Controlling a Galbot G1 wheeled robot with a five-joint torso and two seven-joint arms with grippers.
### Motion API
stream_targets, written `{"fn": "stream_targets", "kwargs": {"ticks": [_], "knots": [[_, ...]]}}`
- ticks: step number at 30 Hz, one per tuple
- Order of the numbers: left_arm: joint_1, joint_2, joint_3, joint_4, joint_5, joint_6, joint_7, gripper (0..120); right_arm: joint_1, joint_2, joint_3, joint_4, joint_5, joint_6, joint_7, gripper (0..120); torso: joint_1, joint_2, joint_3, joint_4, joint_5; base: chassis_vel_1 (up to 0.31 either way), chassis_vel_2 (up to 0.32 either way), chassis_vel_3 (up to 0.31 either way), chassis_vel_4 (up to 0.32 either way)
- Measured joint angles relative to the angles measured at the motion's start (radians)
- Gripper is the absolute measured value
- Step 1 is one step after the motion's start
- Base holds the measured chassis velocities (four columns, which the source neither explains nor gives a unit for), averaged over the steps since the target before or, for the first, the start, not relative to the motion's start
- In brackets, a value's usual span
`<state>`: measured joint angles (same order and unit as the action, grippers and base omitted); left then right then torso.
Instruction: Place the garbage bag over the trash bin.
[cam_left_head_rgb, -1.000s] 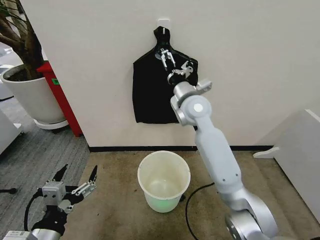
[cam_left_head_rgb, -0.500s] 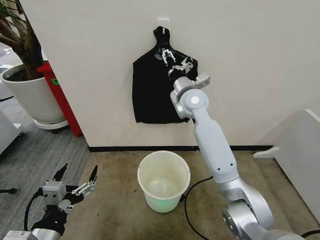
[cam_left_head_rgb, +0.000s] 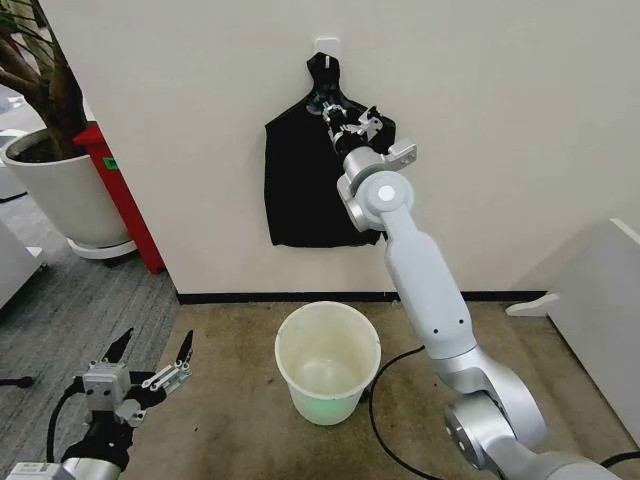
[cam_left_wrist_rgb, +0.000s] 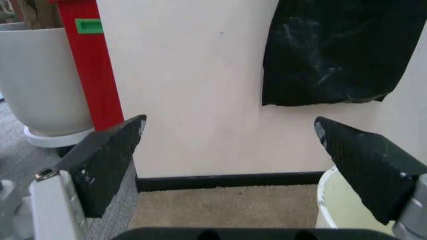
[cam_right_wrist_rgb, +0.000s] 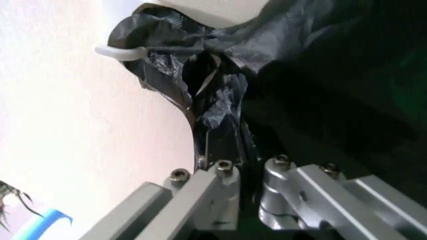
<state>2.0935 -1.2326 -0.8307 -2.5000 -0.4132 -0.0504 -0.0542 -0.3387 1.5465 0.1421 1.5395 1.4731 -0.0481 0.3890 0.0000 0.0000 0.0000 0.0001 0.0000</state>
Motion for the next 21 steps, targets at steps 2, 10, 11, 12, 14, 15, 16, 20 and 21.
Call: {"fn": "stream_targets", "kwargs": {"ticks": [2,10,11,12,14,15,16,20,21], "knots": [[-0.003,-0.002,0.001,0.0,0.001,0.0,0.0,100,-0.012,-0.003,0.005,0.028,0.062,0.005,0.033,0,0.0,0.0,0.0,0.0,0.0,0.0,0.0,0.0,0.0],[-0.01,-0.006,0.005,0.0,0.003,0.0,0.004,100,-0.116,-0.053,-0.011,0.129,0.135,0.024,0.108,0,0.0,0.0,0.0,-0.0002,0.0001,0.0,0.0,0.0,0.0],[-0.011,-0.006,0.006,0.0,0.003,0.0,0.005,100,-0.147,-0.066,-0.017,0.153,0.136,0.028,0.119,0,0.0,0.0,0.0,-0.0002,0.0001,0.0,0.0,0.0,0.0],[-0.012,-0.006,0.007,0.0,0.004,-0.001,0.006,100,-0.162,-0.073,-0.019,0.164,0.136,0.029,0.123,0,0.0,0.0,0.0,0.0,0.0001,0.0,0.0,0.0,0.0],[-0.014,-0.006,0.007,0.0,0.004,-0.002,0.006,100,-0.206,-0.093,-0.021,0.193,0.136,0.03,0.132,0,0.0,0.0,0.0,-0.0001,0.0001,0.0,0.0,0.0,0.0],[-0.018,-0.005,0.01,0.0,0.004,-0.003,0.008,100,-0.268,-0.126,-0.021,0.236,0.137,0.028,0.138,0,0.0,0.0,0.0,-0.0002,0.0003,0.0,0.0,0.0,0.0],[-0.019,-0.005,0.012,0.0,0.006,-0.004,0.009,100,-0.286,-0.135,-0.02,0.25,0.137,0.027,0.139,0,0.0,0.0,0.0,-0.0001,0.0002,0.0,0.0,0.0,0.0],[-0.023,-0.006,0.018,0.0,0.017,-0.007,0.014,100,-0.368,-0.176,-0.019,0.312,0.137,0.021,0.141,0,0.0,0.0,0.0,-0.0002,0.0003,0.0,0.0,0.0,0.0],[-0.024,-0.007,0.019,0.0,0.019,-0.009,0.015,100,-0.397,-0.19,-0.019,0.332,0.137,0.019,0.141,0,0.0,0.0,0.0,-0.0001,0.0001,0.0,0.0,0.0,0.0]]}}
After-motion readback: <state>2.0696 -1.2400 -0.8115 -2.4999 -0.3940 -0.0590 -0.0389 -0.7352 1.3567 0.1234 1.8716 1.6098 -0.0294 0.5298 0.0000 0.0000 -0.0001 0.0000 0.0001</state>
